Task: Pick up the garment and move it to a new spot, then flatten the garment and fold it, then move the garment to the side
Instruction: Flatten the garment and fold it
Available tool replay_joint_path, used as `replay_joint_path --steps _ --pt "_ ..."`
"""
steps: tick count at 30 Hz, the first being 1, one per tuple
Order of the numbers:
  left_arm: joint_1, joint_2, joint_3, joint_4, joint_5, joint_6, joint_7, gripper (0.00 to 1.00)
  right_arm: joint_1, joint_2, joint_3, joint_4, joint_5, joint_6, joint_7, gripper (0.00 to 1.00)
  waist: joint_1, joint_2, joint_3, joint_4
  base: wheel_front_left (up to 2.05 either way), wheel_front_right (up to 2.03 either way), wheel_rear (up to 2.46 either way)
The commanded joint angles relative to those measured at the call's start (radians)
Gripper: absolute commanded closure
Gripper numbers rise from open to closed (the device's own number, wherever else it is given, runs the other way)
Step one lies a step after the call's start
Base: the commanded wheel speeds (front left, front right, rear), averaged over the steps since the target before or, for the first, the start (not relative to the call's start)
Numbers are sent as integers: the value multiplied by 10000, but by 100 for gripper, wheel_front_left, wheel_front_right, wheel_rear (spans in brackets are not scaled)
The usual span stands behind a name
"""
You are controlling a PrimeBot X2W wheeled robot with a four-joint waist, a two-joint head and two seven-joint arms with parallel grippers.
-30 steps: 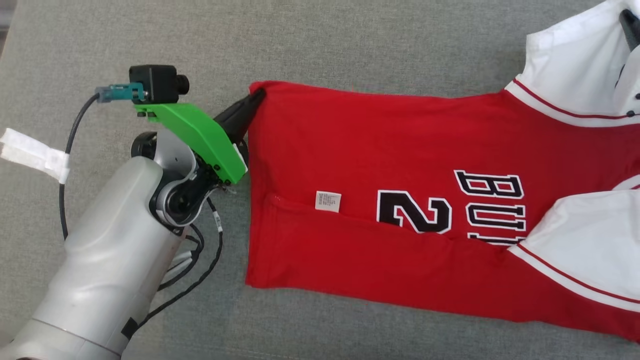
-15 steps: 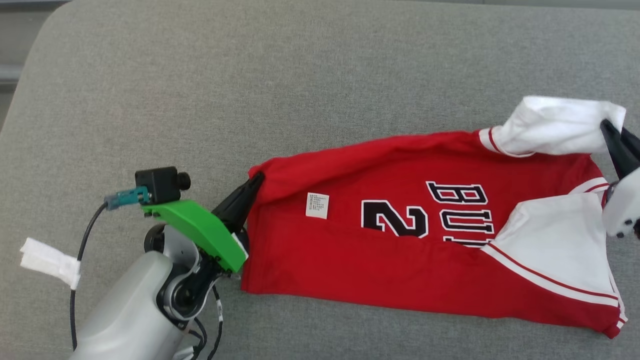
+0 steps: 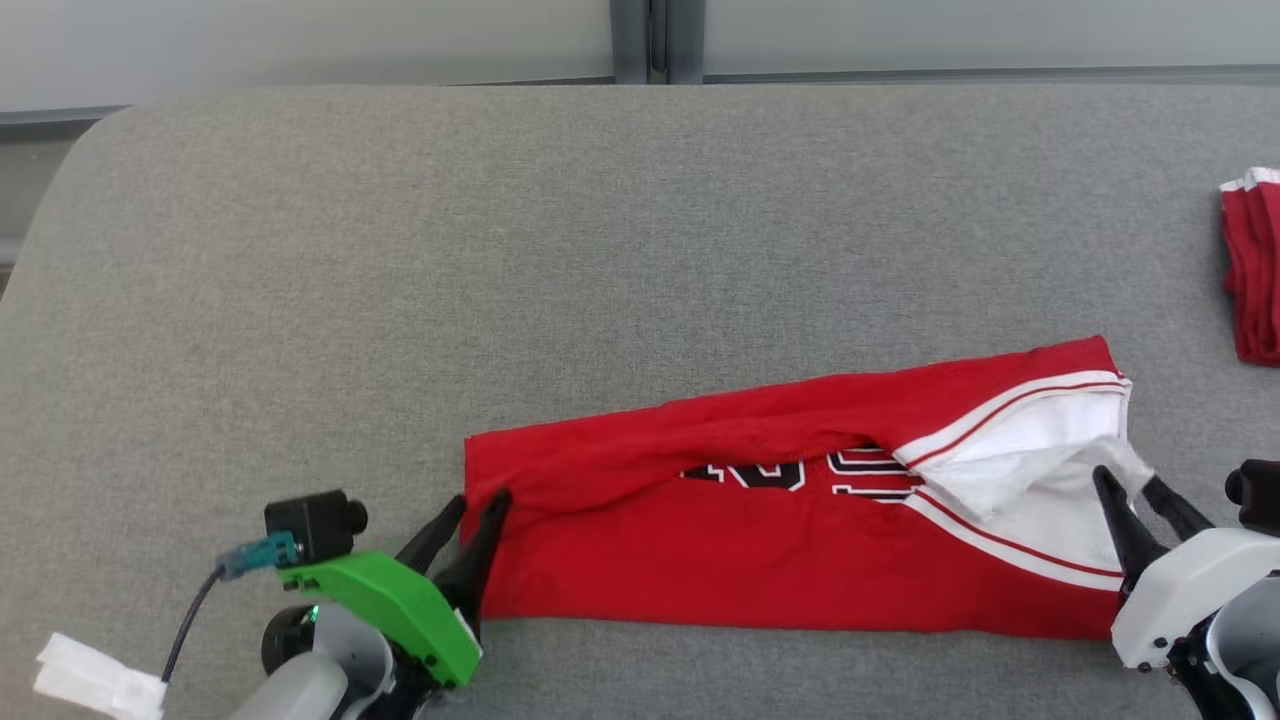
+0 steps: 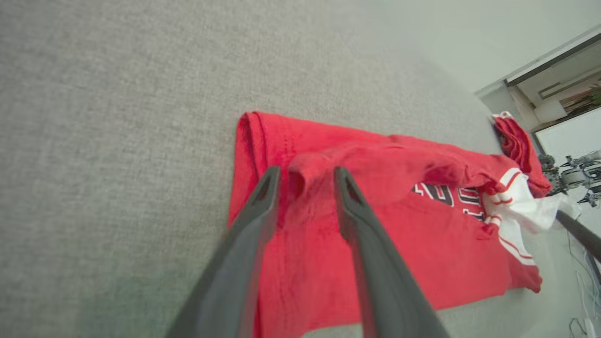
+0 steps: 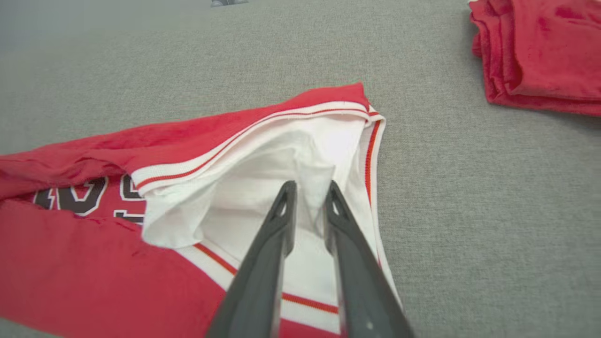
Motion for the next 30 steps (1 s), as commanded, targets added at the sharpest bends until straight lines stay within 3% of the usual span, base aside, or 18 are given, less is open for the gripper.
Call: replay_joint_path --steps 1,2,6,9,11,16,22,30 --pt "314 295 -156 95 450 190 -227 0 52 -105 -50 43 -221 -6 60 0 0 0 -109 -259 0 0 0" --pt "440 387 -247 122 748 370 -431 0 45 -167 0 -8 -293 -6 137 0 0 0 -116 -320 0 0 0" --pt "1144 822 -133 -97 2546 1943 -1934 0 -125 -360 -260 -740 -553 -6 899 0 0 0 26 -465 0 0 0" --pt "1676 544 1006 -882 3455 2605 -2098 0 -484 -369 -557 -1092 -891 -6 1403 0 0 0 274 -376 0 0 0" --pt "2197 224 1687 -1354 4248 2725 -2087 0 -729 -375 -531 -953 -1214 -5 1732 0 0 0 490 -241 0 0 0" --pt "2831 -992 3210 -2093 5841 1962 -2088 0 -1410 -475 -102 236 -2042 -6 2219 0 0 0 928 109 0 0 0" --pt "3130 -2254 4508 -2164 7359 982 -2087 0 -1937 -184 -321 2057 -2068 -13 2068 0 0 0 1117 428 0 0 0" --pt "3475 -2978 5532 -1742 8261 -194 -2089 0 -1507 -154 -537 3529 -1685 -22 2411 0 0 0 848 647 0 0 0"
